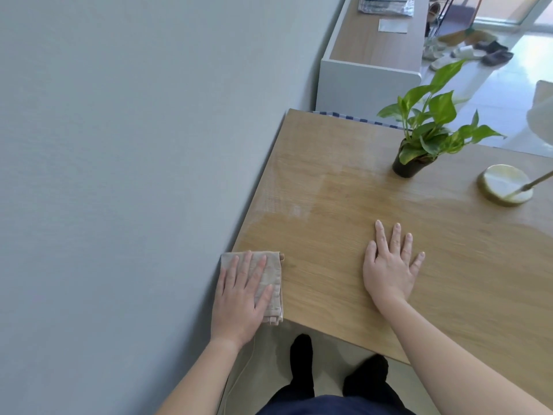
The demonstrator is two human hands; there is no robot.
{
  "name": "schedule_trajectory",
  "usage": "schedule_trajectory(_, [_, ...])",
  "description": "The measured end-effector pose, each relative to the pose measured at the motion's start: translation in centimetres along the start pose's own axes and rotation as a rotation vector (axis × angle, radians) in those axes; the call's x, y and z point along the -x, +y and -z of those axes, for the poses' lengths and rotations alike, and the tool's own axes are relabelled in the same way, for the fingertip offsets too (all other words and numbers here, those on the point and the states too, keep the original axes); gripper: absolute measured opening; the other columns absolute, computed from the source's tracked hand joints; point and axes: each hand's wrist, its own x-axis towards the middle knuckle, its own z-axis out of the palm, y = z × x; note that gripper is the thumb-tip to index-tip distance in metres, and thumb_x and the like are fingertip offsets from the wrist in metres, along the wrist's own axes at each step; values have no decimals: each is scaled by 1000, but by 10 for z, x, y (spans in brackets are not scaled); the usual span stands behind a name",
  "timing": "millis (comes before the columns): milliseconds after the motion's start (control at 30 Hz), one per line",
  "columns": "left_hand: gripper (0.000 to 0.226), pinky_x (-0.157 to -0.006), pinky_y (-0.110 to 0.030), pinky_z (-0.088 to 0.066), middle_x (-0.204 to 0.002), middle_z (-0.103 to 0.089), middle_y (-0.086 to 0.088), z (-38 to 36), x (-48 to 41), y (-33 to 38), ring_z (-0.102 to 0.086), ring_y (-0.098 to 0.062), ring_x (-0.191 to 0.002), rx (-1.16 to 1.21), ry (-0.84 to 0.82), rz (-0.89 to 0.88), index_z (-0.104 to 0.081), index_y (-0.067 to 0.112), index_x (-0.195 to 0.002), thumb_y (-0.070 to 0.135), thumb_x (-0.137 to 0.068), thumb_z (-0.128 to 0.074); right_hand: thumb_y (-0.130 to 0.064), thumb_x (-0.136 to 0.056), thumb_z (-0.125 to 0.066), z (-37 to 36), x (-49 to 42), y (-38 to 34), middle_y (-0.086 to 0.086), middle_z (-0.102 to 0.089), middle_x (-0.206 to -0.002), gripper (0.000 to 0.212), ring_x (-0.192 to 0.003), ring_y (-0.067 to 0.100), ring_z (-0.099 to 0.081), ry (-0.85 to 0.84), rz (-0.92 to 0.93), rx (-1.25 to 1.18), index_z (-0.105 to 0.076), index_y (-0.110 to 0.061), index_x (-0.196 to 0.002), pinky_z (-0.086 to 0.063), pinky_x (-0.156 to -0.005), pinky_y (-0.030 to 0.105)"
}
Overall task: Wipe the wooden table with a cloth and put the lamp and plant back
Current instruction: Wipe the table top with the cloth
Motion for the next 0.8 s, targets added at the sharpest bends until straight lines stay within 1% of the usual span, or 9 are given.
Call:
schedule_trajectory(100, [68, -134, -50, -7, -181, 7, 7, 0, 7, -3, 10, -18, -167, -5, 0, 17, 4, 40, -172, 64, -111, -15, -51, -110, -9, 2, 2, -1, -9, 13, -177, 57, -164, 20, 14, -6, 5, -10, 7, -52, -165, 12, -131, 54])
schedule_trajectory(300, [67, -133, -48, -1, -181, 8, 8, 2, 4, 0, 9, -19, -167, -10, -6, 30, 6, 40, -171, 65, -111, -11, -51, -111, -9, 2, 1, -2, -9, 14, -177, 57, -164, 20, 14, 14, 15, -15, 8, -52, -165, 13, -131, 54])
schedule_trajectory(433, [68, -133, -51, -7, -182, 5, 5, 2, -5, -1, 5, -22, -168, -30, 0, 38, 3, 37, -172, 63, -111, -11, -51, -111, -10, 1, -1, -4, -9, 14, -176, 57, -164, 19, 16, 17, 10, -13, 10, -52, -164, 13, -131, 53])
schedule_trajectory(533, [68, -133, -52, -11, -182, 1, 3, 2, -18, 0, 1, -24, -168, -44, -4, 29, 0, 36, -173, 63, -111, -11, -51, -111, -11, -1, -3, -4, -9, 14, -177, 57, -164, 20, 15, 28, 9, 0, 9, -52, -164, 12, -131, 54])
schedule_trajectory(700, [69, -133, -50, -7, -182, 6, 3, 7, -52, 2, 6, -23, -168, -43, -1, -13, 5, 37, -172, 64, -111, -11, -50, -111, -10, -3, -5, -4, -8, 16, -176, 58, -164, 20, 16, 30, 6, 18, 12, -51, -164, 13, -131, 53])
schedule_trajectory(800, [68, -134, -50, -7, -182, 3, 3, 12, -86, 4, 7, -22, -168, -41, 7, -38, 5, 38, -172, 63, -111, -13, -50, -111, -11, -3, -6, -6, -7, 17, -176, 59, -164, 20, 16, 29, 9, 31, 12, -50, -164, 13, -131, 52])
